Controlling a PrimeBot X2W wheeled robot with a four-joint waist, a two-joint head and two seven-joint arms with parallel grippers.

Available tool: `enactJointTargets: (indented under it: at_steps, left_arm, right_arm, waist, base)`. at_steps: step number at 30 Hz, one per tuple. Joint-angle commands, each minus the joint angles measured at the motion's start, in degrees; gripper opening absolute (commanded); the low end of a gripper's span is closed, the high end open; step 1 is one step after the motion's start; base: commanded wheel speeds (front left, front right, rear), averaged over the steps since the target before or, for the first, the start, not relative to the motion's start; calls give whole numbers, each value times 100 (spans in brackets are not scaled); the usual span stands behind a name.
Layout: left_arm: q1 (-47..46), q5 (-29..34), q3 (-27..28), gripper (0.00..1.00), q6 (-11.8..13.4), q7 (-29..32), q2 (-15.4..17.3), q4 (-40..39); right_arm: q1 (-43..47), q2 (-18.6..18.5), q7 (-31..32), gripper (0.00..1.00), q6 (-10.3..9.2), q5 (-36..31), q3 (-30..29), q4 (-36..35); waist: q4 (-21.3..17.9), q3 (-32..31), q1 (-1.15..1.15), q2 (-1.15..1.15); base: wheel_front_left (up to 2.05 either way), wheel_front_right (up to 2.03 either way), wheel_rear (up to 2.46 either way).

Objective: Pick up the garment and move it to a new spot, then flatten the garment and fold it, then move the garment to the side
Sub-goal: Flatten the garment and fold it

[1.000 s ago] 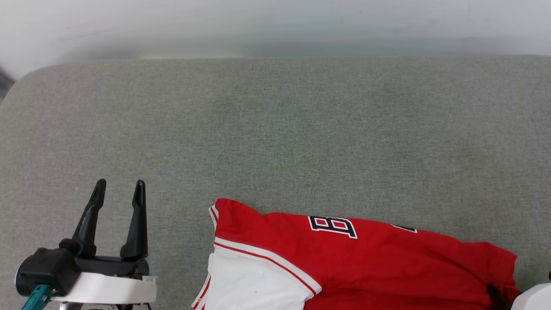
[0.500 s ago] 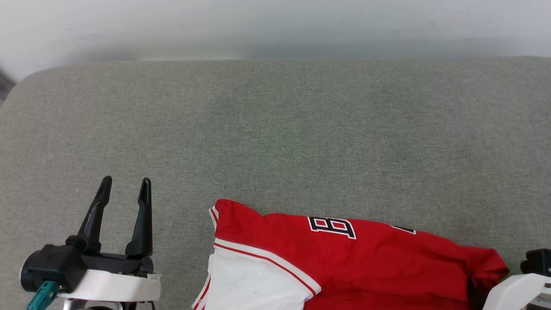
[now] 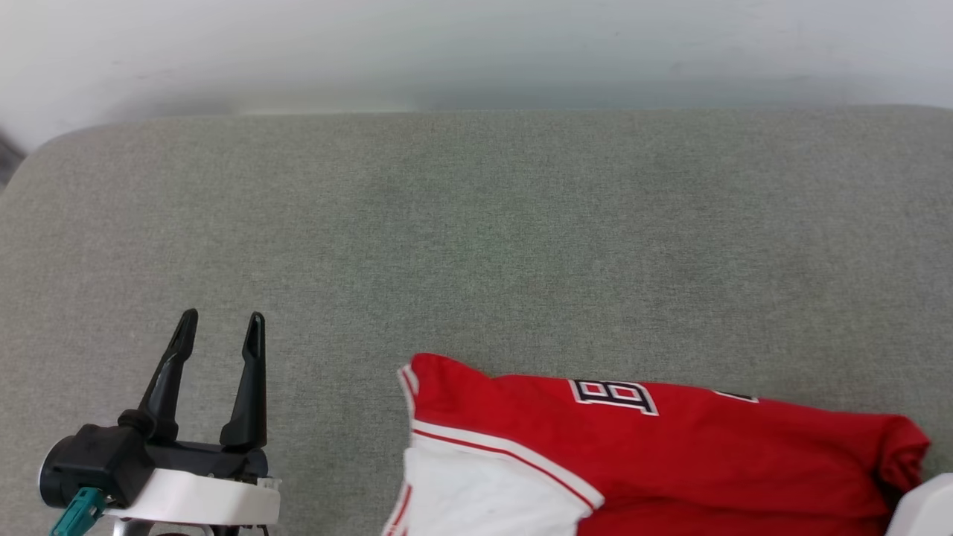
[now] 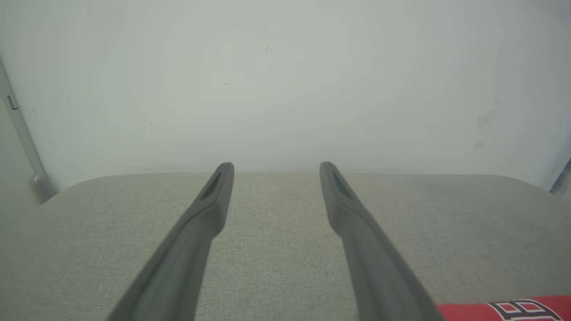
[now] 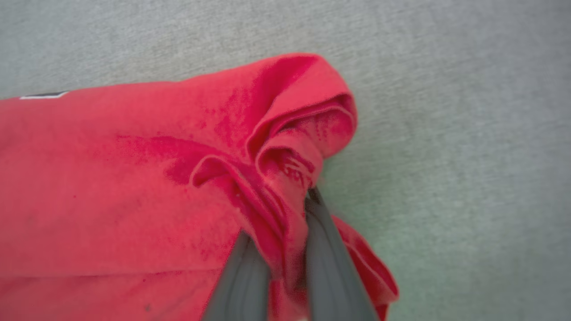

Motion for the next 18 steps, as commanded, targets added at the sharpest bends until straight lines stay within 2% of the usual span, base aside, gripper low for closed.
enactJointTargets:
  at_steps: [1,8,13,18]
  left_arm:
    - [26,-19,0,100,-7,-26,-23,9]
    - [132,-8,-20,100,-7,-26,-46,77]
    - [158,-9,-60,100,-7,-26,-55,105]
    - [223,-17,-79,100,-7,-26,-47,121]
  right_arm:
    - [-23,-58,-12,0,-12,-30,-69,43]
    - [-156,-183,-96,0,-10,-211,-452,-25]
    - [-55,-88,168,0,-9,-143,-183,-316]
    - [274,-107,627,0,-9,-32,219,-995]
  waist:
    - [-2,-14,0,0]
    - [-44,-109,0,0]
    - [-91,-212,0,0]
    - [-99,-330,0,0]
  base:
    - [0,0,0]
    - [0,0,0]
    - [0,0,0]
    - [0,0,0]
